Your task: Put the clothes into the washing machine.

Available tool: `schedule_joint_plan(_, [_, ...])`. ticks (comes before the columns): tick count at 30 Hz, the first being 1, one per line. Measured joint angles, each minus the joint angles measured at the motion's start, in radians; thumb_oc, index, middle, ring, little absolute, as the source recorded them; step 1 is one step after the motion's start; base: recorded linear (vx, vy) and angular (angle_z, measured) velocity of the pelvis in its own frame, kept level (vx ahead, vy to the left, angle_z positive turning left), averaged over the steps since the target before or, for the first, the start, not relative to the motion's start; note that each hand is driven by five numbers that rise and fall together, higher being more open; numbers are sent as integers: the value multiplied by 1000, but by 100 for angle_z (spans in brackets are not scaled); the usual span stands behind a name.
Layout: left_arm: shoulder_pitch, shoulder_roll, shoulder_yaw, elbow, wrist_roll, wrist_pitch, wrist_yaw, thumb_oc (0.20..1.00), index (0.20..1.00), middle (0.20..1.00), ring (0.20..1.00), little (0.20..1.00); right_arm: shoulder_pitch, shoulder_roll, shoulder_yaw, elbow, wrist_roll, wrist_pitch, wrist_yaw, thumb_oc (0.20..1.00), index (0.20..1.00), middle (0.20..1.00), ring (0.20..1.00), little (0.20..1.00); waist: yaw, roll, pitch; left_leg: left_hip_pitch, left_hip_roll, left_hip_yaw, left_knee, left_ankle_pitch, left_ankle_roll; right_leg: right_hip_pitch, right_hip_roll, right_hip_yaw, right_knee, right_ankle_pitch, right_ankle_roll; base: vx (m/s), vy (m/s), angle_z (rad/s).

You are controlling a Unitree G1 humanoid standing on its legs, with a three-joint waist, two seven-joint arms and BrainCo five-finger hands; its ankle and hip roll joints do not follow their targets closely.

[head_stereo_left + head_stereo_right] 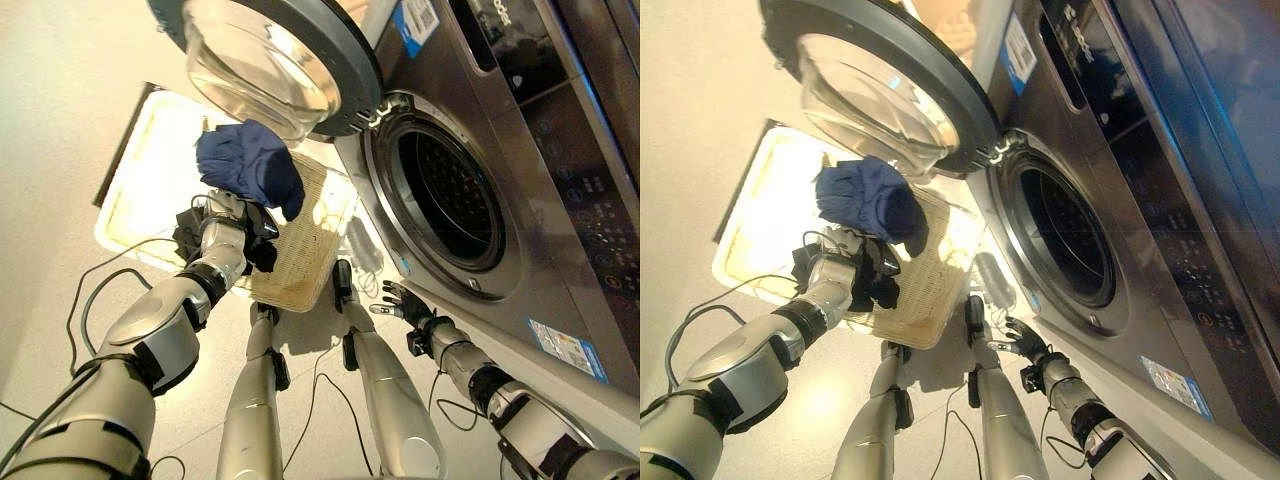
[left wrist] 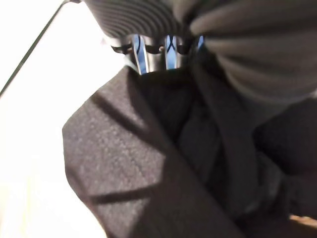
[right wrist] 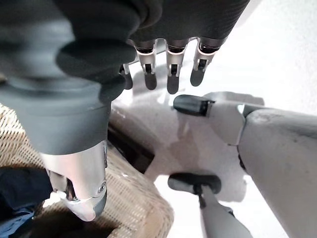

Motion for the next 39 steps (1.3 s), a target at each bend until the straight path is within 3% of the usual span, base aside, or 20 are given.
schedule_joint_plan(4, [89, -4, 135, 6, -196, -85, 116, 200, 200, 200, 200, 200, 7, 2, -8, 16, -13, -1, -3, 1000, 1000, 1000, 1000, 1000, 26, 50, 0, 75, 2, -26, -33, 12, -1, 80, -3, -37, -12, -6, -3, -32, -12, 18])
schedule_joint_plan(10, [191, 19, 247, -55, -360, -172, 170, 200, 200, 200, 200, 200, 17, 2, -26, -28, -19, -26, -20, 1000, 1000, 1000, 1000, 1000, 38, 64, 1, 152, 2, -60, -39, 18, -3, 193, -1, -69, -59, -7, -2, -35, -15, 18])
schedule_joint_plan(12, [242, 26, 297, -120, -423, -196, 166, 200, 200, 200, 200, 200, 19, 1, -27, -80, -27, -36, -37, 1000, 1000, 1000, 1000, 1000, 59, 66, 1, 175, 1, -67, -39, 15, -8, 225, 2, -73, -72, -8, 0, -54, -31, 9])
schedule_joint_plan(13, [314, 22, 384, -208, -514, -220, 151, 200, 200, 200, 200, 200, 45, -5, -28, -159, -56, -40, -57, 1000, 1000, 1000, 1000, 1000, 60, 66, 1, 195, 4, -70, -40, 10, -16, 253, 5, -76, -87, -6, -1, -27, -17, 3])
schedule_joint_plan(14, [314, 22, 384, -208, -514, -220, 151, 200, 200, 200, 200, 200, 45, -5, -28, -159, -56, -40, -57, 1000, 1000, 1000, 1000, 1000, 60, 66, 1, 195, 4, -70, -40, 10, -16, 253, 5, -76, -87, -6, -1, -30, -20, 12])
schedule_joint_plan(15, [367, 9, 408, -249, -649, -255, 117, 200, 200, 200, 200, 200, 64, 2, -26, -197, -92, -50, -79, 1000, 1000, 1000, 1000, 1000, 67, 66, 1, 222, 6, -80, -40, 7, -19, 292, 11, -87, -103, -5, -2, -18, -13, 12])
schedule_joint_plan(17, [420, -8, 462, -295, -756, -274, 83, 200, 200, 200, 200, 200, 68, 1, -27, -244, -119, -52, -100, 1000, 1000, 1000, 1000, 1000, 83, 68, 0, 234, 9, -84, -40, 4, -24, 310, 13, -94, -113, -5, -2, -24, -12, 9])
schedule_joint_plan(18, [500, -27, 508, -373, -881, -302, 41, 200, 200, 200, 200, 200, 88, -8, -28, -309, -148, -56, -117, 1000, 1000, 1000, 1000, 1000, 88, 69, 1, 250, 10, -85, -40, 3, -25, 335, 14, -95, -127, 0, -9, -23, -10, 5])
schedule_joint_plan(24, [705, -70, 544, -637, -1189, -355, -125, 200, 200, 200, 200, 200, 130, -41, -23, -458, -300, -46, -145, 1000, 1000, 1000, 1000, 1000, 120, 89, 1, 308, 12, -111, -41, -8, -40, 425, 18, -123, -171, 2, -11, 6, -21, 12])
schedule_joint_plan(27, [714, -66, 549, -698, -1239, -356, -175, 200, 200, 200, 200, 200, 104, -47, -18, -462, -333, -46, -136, 1000, 1000, 1000, 1000, 1000, 139, 96, -1, 309, 14, -113, -41, -12, -44, 426, 20, -125, -171, 4, -12, -10, -31, 2])
schedule_joint_plan(33, [702, -57, 551, -772, -1273, -360, -224, 200, 200, 200, 200, 200, 68, -78, 27, -502, -349, -33, -58, 1000, 1000, 1000, 1000, 1000, 140, 100, -2, 316, 15, -126, -40, -5, -35, 446, 24, -136, -186, 6, -16, -11, -39, 6])
schedule_joint_plan(39, [671, -39, 549, -772, -1222, -352, -201, 200, 200, 200, 200, 200, 17, -97, 89, -522, -303, 61, 117, 1000, 1000, 1000, 1000, 1000, 140, 116, -12, 315, 18, -131, -40, -5, -36, 447, 27, -148, -186, 6, -17, -14, -29, 3])
